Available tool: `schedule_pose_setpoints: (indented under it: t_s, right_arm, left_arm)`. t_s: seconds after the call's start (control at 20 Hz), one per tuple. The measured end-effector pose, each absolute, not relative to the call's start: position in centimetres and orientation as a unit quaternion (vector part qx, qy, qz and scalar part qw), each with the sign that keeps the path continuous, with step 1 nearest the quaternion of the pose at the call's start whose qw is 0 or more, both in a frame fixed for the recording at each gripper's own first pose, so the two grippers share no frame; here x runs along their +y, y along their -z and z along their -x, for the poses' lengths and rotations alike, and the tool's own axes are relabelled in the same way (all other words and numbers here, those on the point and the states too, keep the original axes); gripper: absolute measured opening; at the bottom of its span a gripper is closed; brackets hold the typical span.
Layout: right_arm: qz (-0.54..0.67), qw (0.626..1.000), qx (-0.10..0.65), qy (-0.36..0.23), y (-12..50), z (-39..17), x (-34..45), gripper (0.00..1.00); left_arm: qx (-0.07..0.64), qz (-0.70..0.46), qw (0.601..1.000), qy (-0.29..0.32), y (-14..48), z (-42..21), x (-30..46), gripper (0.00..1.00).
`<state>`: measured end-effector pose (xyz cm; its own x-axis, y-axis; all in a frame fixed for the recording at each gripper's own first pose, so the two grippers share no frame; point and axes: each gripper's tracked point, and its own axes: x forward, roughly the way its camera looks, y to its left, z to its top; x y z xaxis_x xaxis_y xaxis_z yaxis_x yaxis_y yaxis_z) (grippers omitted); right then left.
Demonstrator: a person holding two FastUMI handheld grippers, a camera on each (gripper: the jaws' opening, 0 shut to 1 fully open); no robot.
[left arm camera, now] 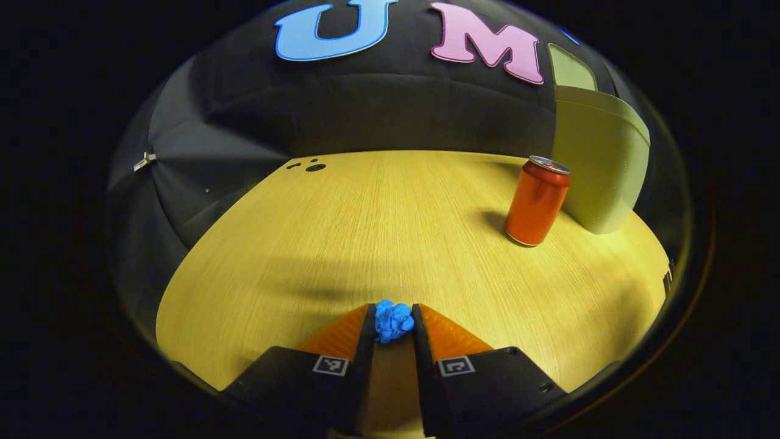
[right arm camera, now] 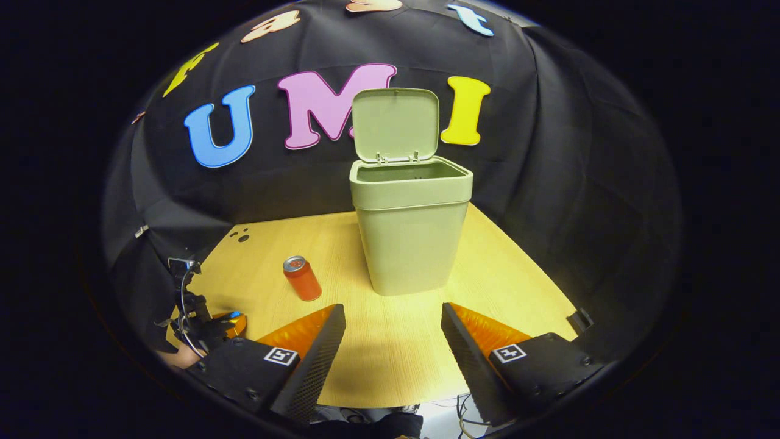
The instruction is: Press the lid of the desktop garbage bin to open it, pick up the crumpled paper on the desktop and throw it into the bin, then pick up the pop can on the desktop and drop it into the bin, and finally close the garbage bin lid.
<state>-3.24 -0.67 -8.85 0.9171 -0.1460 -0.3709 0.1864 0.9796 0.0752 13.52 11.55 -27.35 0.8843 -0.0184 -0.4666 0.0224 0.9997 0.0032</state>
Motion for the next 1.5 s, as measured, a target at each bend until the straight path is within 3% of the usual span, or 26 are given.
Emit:
schedule_pose_setpoints:
  t_s: [0.45, 0.8, 1.2, 1.5]
  right_arm:
    - [-0.067, 0.975, 0.192, 0.095, 9.1, 2.8, -2.3, 1.0]
    - [-0.066, 0.975, 0.196, 0.082, 9.8, 1.8, -3.7, 0.99]
    - [-0.08, 0.975, 0.197, 0.071, 11.0, -0.3, -7.7, 0.99]
    - [-0.102, 0.976, 0.182, 0.062, 10.4, -2.9, -10.4, 0.99]
  left_arm:
    - [0.209, -0.008, 0.978, 0.023, 22.7, -13.5, 10.3, 0.31]
    - [0.14, -0.022, 0.988, 0.057, 12.2, -13.1, 7.1, 0.39]
    - [0.056, -0.015, 0.988, 0.142, -1.2, -14.6, -3.2, 0.35]
    - [0.023, -0.01, 0.978, 0.205, -7.2, -16.9, -12.9, 0.35]
